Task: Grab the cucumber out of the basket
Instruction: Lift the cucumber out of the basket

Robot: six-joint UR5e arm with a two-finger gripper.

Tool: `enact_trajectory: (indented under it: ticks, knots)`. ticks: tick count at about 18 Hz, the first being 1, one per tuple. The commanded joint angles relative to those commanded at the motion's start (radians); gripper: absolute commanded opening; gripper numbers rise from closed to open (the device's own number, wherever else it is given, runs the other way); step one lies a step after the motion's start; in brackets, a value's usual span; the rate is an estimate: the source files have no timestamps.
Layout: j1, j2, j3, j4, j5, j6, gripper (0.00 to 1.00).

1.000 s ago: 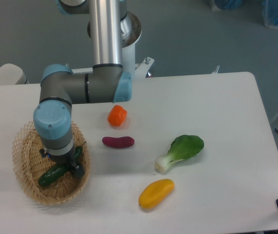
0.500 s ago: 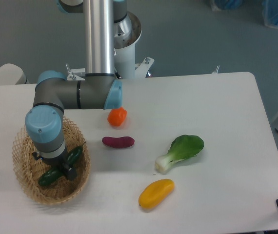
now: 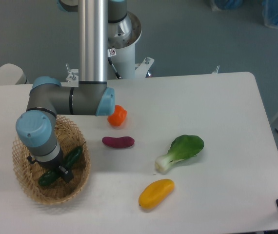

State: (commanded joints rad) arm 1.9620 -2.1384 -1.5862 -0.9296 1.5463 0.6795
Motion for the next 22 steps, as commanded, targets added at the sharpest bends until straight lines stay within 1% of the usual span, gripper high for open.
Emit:
enact_trajectory:
  ticks: [3,6,7,10,11,12,15,20,22]
  knots:
    - [0.002,0.017,0.020,-0.012,-0.003,0.003,0.08]
    - [0.012,0.035,0.049,-0.084,-0.006,0.006,0.08]
    - [0.017,0.035,0.069,-0.101,-0.008,0.008,0.08]
    - [0.058,0.037,0.132,-0.191,-0.018,0.011,0.09]
    - [0.069,0.035,0.150,-0.212,-0.026,0.015,0.09]
    - [0.087,0.035,0.164,-0.221,-0.031,0.024,0.09]
    - [0.142,0.035,0.186,-0.222,-0.043,0.066,0.09]
    - [0.248,0.034,0.195,-0.252,-0.040,0.219,0.09]
    - [0.296,0.026,0.213,-0.276,-0.040,0.294,0.09]
